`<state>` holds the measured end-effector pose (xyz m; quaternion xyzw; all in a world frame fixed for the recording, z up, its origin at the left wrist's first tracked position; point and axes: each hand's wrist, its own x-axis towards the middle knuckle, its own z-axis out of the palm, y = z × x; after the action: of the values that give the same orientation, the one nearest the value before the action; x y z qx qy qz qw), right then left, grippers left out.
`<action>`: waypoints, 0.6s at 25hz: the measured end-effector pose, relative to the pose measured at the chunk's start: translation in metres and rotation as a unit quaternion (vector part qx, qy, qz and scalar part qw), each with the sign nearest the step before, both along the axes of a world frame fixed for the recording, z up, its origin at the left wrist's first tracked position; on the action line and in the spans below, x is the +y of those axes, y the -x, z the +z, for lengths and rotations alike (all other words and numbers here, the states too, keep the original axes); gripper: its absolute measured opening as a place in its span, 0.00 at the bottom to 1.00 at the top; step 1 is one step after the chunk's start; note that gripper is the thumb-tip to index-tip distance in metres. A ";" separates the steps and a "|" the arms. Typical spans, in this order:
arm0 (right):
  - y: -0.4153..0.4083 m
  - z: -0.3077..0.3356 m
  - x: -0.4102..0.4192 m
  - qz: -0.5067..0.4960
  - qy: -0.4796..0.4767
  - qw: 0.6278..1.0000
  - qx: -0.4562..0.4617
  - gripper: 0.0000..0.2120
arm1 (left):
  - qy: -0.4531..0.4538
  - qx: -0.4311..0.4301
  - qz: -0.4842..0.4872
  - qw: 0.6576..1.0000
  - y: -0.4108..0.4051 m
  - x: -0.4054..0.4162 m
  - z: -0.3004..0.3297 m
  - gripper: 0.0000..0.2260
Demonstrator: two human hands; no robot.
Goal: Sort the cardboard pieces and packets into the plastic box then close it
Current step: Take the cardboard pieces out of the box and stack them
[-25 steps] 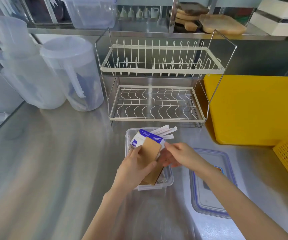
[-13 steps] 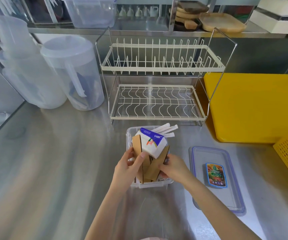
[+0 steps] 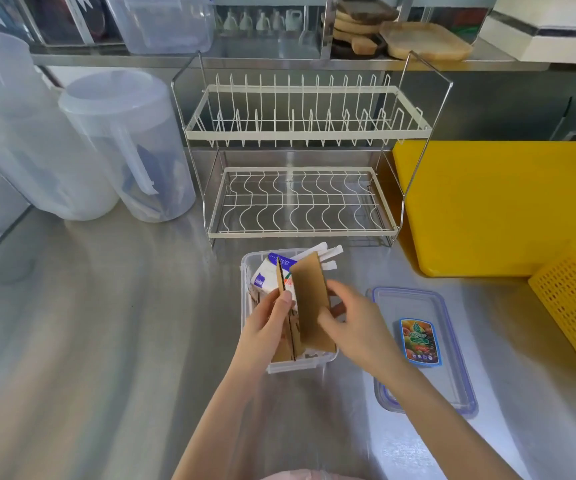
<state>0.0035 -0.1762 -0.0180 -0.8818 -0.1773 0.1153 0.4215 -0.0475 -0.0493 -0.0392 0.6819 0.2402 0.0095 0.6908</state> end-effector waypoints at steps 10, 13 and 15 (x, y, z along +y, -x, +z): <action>0.021 -0.007 0.029 0.168 -0.099 0.973 0.121 0.15 | 0.084 -0.020 0.005 0.996 0.013 0.016 0.003 0.11; 0.015 -0.009 0.030 0.144 -0.142 0.962 0.185 0.12 | 0.116 0.009 0.075 0.990 0.010 0.019 0.001 0.09; 0.005 -0.013 0.026 0.051 -0.119 0.975 0.183 0.11 | 0.128 0.036 0.123 0.983 0.008 0.028 0.001 0.11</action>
<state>-0.0014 -0.1497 -0.0308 -0.7791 -0.1546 0.2744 0.5420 -0.0559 -0.0217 -0.0383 0.5529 0.3462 0.0385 0.7569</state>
